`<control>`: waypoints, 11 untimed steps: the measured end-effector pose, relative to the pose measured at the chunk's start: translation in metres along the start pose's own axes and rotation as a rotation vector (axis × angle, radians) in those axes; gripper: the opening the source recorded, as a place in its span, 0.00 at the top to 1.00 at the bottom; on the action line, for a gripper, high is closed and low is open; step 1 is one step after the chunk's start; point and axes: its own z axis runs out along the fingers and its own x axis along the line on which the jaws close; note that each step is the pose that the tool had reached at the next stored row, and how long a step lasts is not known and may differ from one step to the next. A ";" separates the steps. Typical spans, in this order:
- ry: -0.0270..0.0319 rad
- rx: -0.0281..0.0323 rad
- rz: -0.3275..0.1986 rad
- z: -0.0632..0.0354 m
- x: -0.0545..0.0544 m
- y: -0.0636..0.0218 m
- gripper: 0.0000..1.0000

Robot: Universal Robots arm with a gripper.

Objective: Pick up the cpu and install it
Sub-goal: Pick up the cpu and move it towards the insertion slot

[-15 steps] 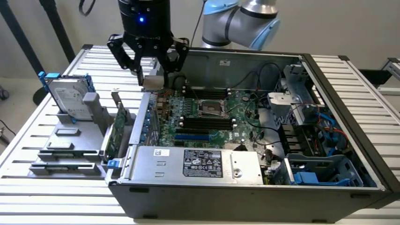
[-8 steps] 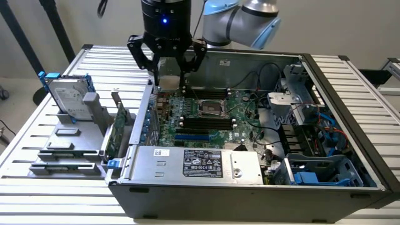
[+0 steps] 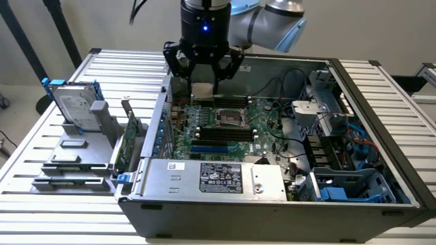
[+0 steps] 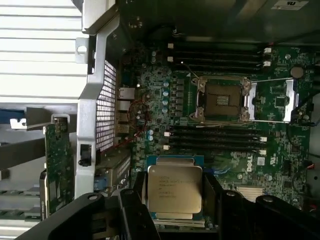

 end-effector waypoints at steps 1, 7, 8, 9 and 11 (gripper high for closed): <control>0.0000 -0.0001 0.000 0.0018 -0.004 0.0021 0.45; -0.0001 -0.0001 0.000 0.0131 -0.026 0.0171 0.45; 0.0000 -0.0001 0.000 0.0151 -0.028 0.0203 0.45; -0.0001 -0.0001 0.000 0.0171 -0.030 0.0235 0.45; 0.0000 0.0000 0.000 0.0209 -0.033 0.0298 0.45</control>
